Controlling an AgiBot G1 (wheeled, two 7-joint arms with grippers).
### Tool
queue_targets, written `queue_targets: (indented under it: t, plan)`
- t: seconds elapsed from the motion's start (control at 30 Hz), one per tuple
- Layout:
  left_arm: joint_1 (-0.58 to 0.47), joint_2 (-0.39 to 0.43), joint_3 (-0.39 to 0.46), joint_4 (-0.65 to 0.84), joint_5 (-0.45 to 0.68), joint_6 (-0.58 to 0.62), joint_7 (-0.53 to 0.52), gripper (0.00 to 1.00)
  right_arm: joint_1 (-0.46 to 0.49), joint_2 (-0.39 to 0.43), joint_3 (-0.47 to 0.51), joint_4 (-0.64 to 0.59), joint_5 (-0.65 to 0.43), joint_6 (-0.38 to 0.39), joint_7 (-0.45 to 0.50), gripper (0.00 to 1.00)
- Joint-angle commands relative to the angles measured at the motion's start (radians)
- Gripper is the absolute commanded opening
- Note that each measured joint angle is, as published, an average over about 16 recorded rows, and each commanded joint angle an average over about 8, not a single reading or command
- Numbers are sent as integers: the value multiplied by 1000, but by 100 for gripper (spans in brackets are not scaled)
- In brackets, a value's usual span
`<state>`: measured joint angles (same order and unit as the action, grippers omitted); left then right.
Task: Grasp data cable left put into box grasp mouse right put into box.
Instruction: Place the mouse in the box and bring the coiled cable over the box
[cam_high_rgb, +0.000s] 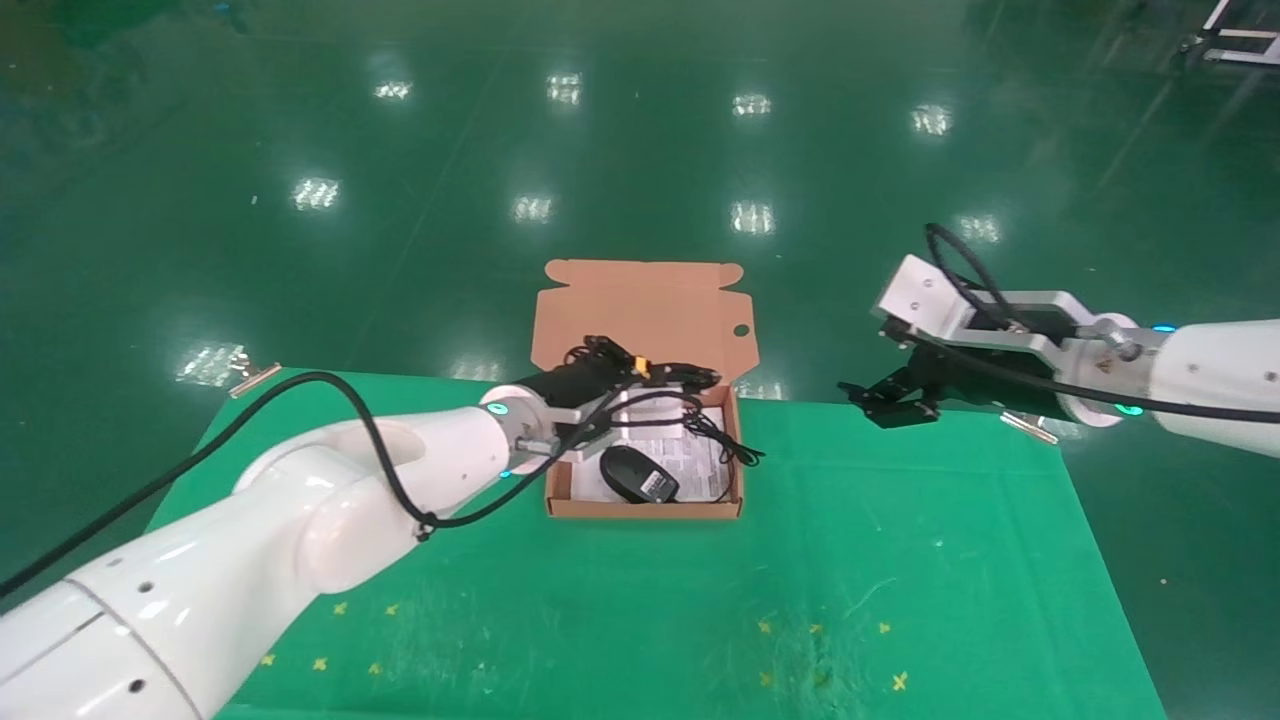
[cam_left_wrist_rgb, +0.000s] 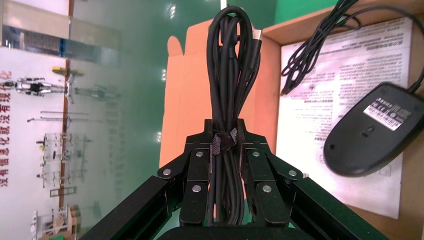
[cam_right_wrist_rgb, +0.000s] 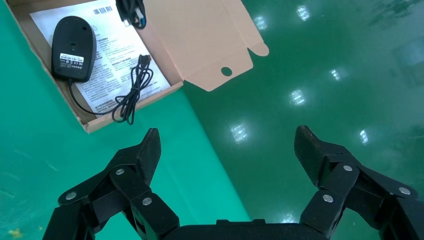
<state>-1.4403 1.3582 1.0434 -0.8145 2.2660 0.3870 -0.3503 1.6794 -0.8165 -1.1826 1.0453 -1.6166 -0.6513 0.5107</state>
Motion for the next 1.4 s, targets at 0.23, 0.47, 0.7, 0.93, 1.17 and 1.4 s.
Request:
queue_targets:
  t: [0.23, 0.47, 0.7, 0.93, 1.17, 1.4]
  plan:
    - [-23, 10, 95, 43, -101, -44, 38, 26, 5, 55, -12, 94, -62, 3, 104, 100]
    - [-43, 16, 135, 67, -142, -45, 35, 100, 8, 68, -19, 123, -88, 4, 131, 100]
    - [-39, 14, 125, 60, -131, -41, 38, 100, 7, 63, -18, 114, -82, 2, 126, 100]
    - [-35, 13, 118, 56, -124, -40, 39, 100, 7, 61, -17, 109, -77, 2, 122, 100]
    - [-39, -6, 113, 39, -127, -40, 31, 100, 8, 61, -13, 110, -73, 4, 121, 100]
    - [-115, -37, 69, 56, -129, -59, -23, 100, 42, 84, 6, 156, -69, 6, 113, 100]
